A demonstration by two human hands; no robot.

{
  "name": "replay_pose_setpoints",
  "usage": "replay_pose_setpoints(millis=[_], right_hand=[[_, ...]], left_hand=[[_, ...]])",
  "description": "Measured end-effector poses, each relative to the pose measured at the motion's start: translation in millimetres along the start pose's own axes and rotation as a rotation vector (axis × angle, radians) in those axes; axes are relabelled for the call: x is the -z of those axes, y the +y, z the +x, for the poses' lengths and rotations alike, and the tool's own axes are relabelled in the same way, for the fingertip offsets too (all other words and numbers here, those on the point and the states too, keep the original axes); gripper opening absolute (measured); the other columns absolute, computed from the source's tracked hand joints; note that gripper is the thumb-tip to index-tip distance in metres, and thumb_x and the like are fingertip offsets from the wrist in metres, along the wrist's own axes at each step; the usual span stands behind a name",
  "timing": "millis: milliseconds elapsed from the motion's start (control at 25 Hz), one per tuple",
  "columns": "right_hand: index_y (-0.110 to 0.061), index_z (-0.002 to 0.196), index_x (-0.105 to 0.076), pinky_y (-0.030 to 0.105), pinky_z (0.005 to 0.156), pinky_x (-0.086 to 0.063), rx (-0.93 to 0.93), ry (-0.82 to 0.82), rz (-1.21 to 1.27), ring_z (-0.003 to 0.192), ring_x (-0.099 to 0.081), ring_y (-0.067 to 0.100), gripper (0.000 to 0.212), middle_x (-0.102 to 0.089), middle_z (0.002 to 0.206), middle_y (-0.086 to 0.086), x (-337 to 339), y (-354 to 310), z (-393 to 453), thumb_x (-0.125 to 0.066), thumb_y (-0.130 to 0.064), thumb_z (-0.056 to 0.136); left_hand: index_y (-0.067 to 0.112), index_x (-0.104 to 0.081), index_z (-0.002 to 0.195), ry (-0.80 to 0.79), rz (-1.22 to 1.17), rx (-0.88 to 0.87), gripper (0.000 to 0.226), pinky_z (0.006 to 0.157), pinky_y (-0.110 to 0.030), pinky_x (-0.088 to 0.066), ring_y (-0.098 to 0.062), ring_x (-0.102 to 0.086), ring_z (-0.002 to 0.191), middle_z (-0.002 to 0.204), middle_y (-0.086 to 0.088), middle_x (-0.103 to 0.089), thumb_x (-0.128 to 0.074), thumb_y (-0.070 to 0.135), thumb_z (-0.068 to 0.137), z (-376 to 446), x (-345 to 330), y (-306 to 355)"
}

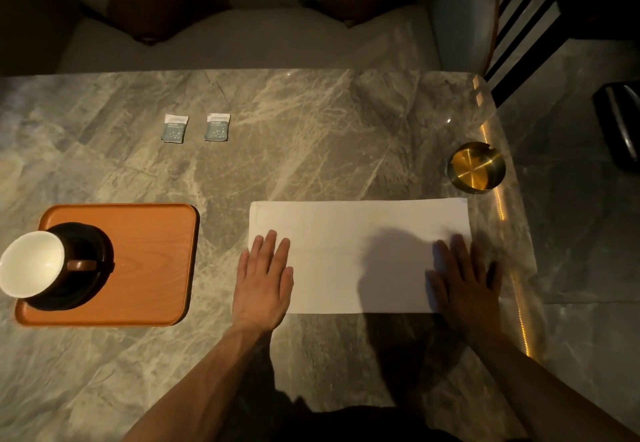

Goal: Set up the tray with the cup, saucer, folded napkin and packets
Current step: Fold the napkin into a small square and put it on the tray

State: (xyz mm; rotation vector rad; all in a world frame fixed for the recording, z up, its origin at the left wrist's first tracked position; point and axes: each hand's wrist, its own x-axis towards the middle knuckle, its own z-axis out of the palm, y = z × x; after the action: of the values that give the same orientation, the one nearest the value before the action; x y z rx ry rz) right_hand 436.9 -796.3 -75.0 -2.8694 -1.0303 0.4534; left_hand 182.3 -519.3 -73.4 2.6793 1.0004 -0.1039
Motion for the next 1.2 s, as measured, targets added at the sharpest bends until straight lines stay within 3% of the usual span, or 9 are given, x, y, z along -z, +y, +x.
replay_pose_setpoints(millis=[160,400,520,680,800,880,960,1080,1200], right_hand=[[-0.027,0.154,-0.017,0.063,0.117,-0.018,-0.096,-0.015,0.076,0.147,-0.016,0.038,0.076,-0.02,0.161,0.013,22.8,19.2,-3.7,-0.022,-0.067,0.09],[-0.035,0.151,0.019,0.055,0.119,0.011,-0.049,-0.297,0.022,0.149,0.021,0.028,0.125,0.019,0.164,0.005,34.9,50.0,-5.6,-0.036,-0.097,0.058],[-0.037,0.146,0.029,0.055,0.116,0.019,-0.023,-0.369,-0.001,0.144,0.033,0.029,0.133,0.032,0.158,0.004,34.3,55.3,-4.6,-0.033,-0.102,0.048],[-0.041,0.145,0.031,0.048,0.107,0.034,-0.016,-0.382,0.035,0.143,0.034,0.028,0.137,0.036,0.156,0.0,34.4,56.9,-5.1,-0.025,-0.107,0.039],[-0.043,0.144,0.032,0.047,0.105,0.036,-0.012,-0.384,0.059,0.14,0.038,0.024,0.137,0.04,0.152,-0.004,36.2,56.6,-4.2,-0.025,-0.108,0.037],[-0.044,0.142,0.034,0.051,0.108,0.032,-0.02,-0.391,0.076,0.139,0.04,0.024,0.137,0.042,0.151,-0.006,37.5,56.3,-3.3,-0.029,-0.107,0.037],[-0.046,0.14,0.036,0.056,0.111,0.026,-0.024,-0.39,0.089,0.138,0.041,0.022,0.137,0.047,0.147,-0.009,38.5,56.8,-4.2,-0.028,-0.107,0.036],[-0.048,0.14,0.036,0.063,0.11,0.019,-0.019,-0.405,0.106,0.137,0.042,0.02,0.135,0.054,0.143,-0.014,39.9,56.7,-4.9,-0.03,-0.107,0.037],[-0.046,0.142,0.033,0.065,0.11,0.02,-0.019,-0.421,0.107,0.138,0.041,0.024,0.137,0.054,0.144,-0.011,40.4,56.1,-4.4,-0.029,-0.107,0.037]], left_hand=[[0.025,-0.039,0.142,0.159,-0.233,0.384,0.047,0.113,-0.051,-0.029,-0.021,-0.037,0.136,0.146,-0.002,-0.043,-0.047,0.035,0.097,5.6,28.3,0.5],[0.016,-0.049,0.129,-0.019,-0.367,0.686,0.059,0.091,-0.049,-0.052,-0.034,-0.057,0.107,0.128,-0.012,-0.047,-0.074,0.038,0.08,17.5,52.1,5.3],[0.015,-0.053,0.121,-0.065,-0.368,0.772,0.051,0.088,-0.046,-0.053,-0.035,-0.061,0.098,0.12,-0.012,-0.053,-0.077,0.033,0.079,28.9,56.4,10.0],[0.021,-0.052,0.103,-0.081,-0.42,0.874,0.035,0.092,-0.049,-0.051,-0.031,-0.061,0.091,0.094,-0.005,-0.062,-0.072,0.02,0.075,40.6,55.8,10.5],[0.014,-0.06,0.105,-0.038,-0.641,1.039,0.027,0.096,-0.051,-0.051,-0.035,-0.061,0.1,0.102,-0.011,-0.065,-0.063,0.015,0.078,49.1,52.1,8.7],[0.008,-0.066,0.1,-0.076,-0.702,1.047,0.021,0.094,-0.05,-0.053,-0.036,-0.063,0.099,0.102,-0.016,-0.068,-0.065,0.011,0.079,49.9,52.5,7.0],[0.008,-0.068,0.09,-0.137,-0.7,0.971,0.014,0.079,-0.042,-0.059,-0.032,-0.067,0.087,0.093,-0.014,-0.071,-0.073,0.012,0.077,46.6,56.8,7.7],[0.012,-0.064,0.089,-0.115,-0.817,0.882,0.013,0.057,-0.029,-0.051,-0.025,-0.066,0.076,0.09,-0.011,-0.071,-0.07,0.022,0.083,37.7,65.4,6.9],[0.011,-0.06,0.097,-0.093,-0.876,0.818,0.017,0.058,-0.031,-0.05,-0.028,-0.065,0.082,0.094,-0.01,-0.068,-0.065,0.025,0.089,32.8,73.0,3.6]])
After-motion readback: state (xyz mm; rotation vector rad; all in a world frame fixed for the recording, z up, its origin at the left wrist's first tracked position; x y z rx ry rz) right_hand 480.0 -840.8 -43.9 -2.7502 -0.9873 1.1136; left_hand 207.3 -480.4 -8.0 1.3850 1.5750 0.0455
